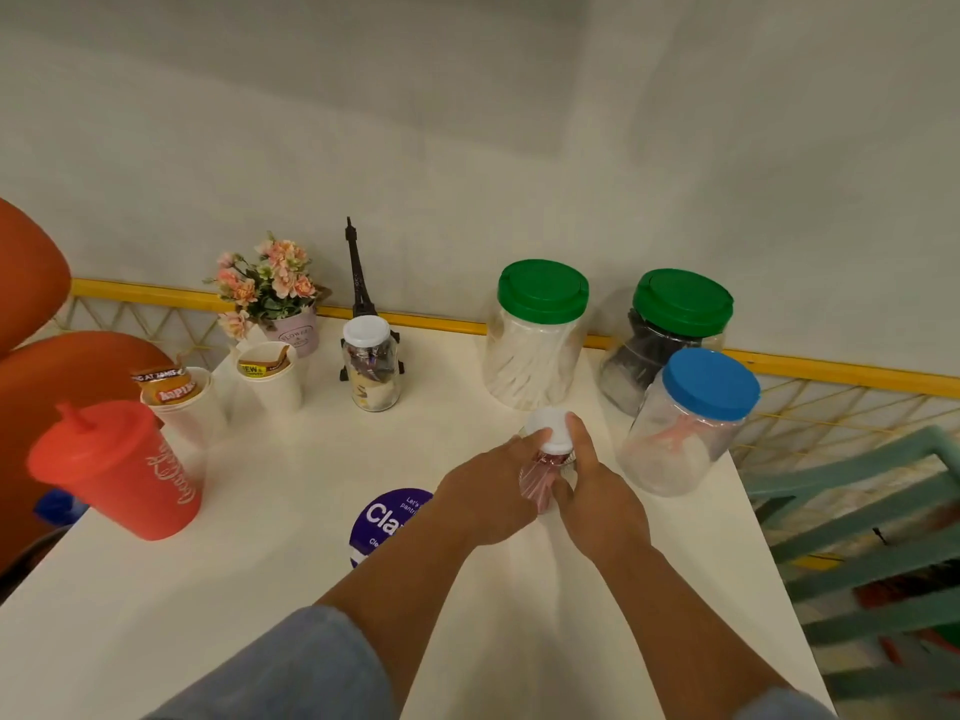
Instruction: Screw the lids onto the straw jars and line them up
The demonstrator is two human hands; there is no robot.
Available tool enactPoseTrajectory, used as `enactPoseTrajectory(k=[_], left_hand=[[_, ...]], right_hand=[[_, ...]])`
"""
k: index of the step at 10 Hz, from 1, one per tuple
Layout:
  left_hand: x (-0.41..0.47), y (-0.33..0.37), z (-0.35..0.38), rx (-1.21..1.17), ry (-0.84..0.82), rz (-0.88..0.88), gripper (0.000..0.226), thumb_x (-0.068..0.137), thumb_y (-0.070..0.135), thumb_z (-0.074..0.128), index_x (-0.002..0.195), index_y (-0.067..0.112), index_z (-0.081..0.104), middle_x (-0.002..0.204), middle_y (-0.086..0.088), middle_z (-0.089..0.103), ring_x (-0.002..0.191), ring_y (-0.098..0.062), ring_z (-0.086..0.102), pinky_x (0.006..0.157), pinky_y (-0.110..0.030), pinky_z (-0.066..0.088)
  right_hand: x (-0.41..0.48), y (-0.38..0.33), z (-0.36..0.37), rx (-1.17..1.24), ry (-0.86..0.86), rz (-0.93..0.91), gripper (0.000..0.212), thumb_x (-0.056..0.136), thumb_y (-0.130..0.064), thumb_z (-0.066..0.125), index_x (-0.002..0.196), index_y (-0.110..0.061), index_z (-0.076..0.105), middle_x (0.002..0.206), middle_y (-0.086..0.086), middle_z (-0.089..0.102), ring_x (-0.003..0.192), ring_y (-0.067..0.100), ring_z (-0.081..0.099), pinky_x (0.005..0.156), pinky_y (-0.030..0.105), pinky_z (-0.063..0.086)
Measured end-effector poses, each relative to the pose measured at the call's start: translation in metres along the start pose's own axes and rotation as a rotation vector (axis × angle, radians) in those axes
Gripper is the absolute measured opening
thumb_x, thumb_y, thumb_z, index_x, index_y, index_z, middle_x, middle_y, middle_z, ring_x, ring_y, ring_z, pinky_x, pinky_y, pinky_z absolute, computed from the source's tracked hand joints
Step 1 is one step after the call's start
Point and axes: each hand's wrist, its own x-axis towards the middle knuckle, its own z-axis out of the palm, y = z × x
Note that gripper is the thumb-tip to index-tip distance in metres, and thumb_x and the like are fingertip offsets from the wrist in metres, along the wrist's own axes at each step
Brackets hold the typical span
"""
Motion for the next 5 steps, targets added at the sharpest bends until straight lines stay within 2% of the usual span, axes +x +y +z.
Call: enactPoseTrajectory(k=[1, 3, 4, 5], left_hand=[[0.016, -0.001, -0.005, 0.017, 0.007, -0.007, 0.073, 0.089, 0.026, 0.054, 0.147, 0.036, 0.010, 0.152, 0.002, 0.031, 0.131, -0.021, 0.041, 0.104, -0.032, 0.036], [0.038, -0.008, -0.004, 0.042, -0.012, -0.040, 0.082, 0.087, 0.023, 0.058, 0.148, 0.034, 0.004, 0.153, 0.000, 0.028, 0.127, -0.025, 0.046, 0.104, -0.037, 0.040], [0.038, -0.007, -0.002, 0.086, 0.004, -0.015, 0.084, 0.088, 0.026, 0.057, 0.148, 0.032, -0.002, 0.156, -0.002, 0.021, 0.132, -0.028, 0.040, 0.107, -0.044, 0.037], [0.025, -0.013, -0.002, 0.065, 0.129, -0.022, 0.088, 0.089, 0.026, 0.055, 0.147, 0.031, -0.011, 0.159, -0.002, 0.008, 0.142, -0.030, 0.020, 0.114, -0.048, 0.027]], right_hand=[[0.019, -0.003, -0.003, -0.062, 0.010, -0.018, 0.069, 0.094, -0.043, 0.036, 0.144, -0.037, -0.012, 0.112, 0.005, 0.063, 0.084, 0.014, 0.059, 0.079, 0.029, 0.050], [0.035, -0.009, -0.003, -0.133, 0.002, 0.004, 0.071, 0.095, -0.042, 0.034, 0.143, -0.034, -0.018, 0.103, 0.006, 0.061, 0.081, 0.014, 0.057, 0.078, 0.031, 0.051], [0.035, -0.010, -0.006, -0.043, -0.005, 0.066, 0.062, 0.096, -0.042, 0.032, 0.145, -0.036, -0.006, 0.102, 0.006, 0.059, 0.082, 0.015, 0.053, 0.082, 0.035, 0.049], [0.034, -0.009, -0.005, -0.139, -0.030, 0.020, 0.087, 0.093, -0.038, 0.044, 0.127, -0.046, -0.036, 0.107, 0.007, 0.062, 0.081, 0.016, 0.060, 0.078, 0.034, 0.054]])
